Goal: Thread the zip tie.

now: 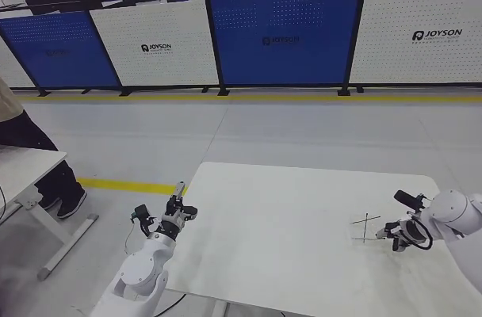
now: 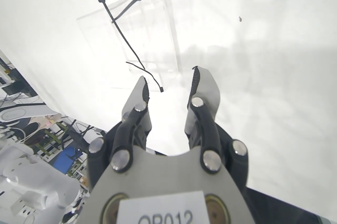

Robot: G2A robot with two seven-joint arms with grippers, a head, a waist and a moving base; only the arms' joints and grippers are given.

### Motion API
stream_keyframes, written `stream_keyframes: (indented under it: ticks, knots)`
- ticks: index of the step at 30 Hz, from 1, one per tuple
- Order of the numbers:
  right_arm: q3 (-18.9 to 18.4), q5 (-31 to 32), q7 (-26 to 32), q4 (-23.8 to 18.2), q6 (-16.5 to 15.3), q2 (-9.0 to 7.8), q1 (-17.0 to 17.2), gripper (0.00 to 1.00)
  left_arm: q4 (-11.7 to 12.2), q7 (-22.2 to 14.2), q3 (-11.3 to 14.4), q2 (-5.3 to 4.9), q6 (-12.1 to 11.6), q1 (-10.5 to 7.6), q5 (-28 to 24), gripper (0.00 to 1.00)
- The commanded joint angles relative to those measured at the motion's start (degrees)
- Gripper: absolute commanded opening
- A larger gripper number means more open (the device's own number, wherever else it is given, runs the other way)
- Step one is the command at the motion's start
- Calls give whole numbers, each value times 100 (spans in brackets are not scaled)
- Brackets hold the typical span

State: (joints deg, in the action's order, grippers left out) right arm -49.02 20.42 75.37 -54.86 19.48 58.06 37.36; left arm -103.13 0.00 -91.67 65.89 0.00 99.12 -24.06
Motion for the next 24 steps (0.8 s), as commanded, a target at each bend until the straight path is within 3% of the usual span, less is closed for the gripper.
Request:
stream_keyframes:
  ticks: [1, 18, 24]
  knots:
    - [13, 16, 7, 34, 0, 17, -20, 36, 0, 0, 0, 0, 0, 0, 0, 100]
    - [-63, 114, 55, 23, 0, 86, -17, 16, 0, 0, 0, 0, 0, 0, 0, 100]
    - [-134, 137, 53, 20, 0, 92, 4, 18, 0, 0, 0, 0, 0, 0, 0, 100]
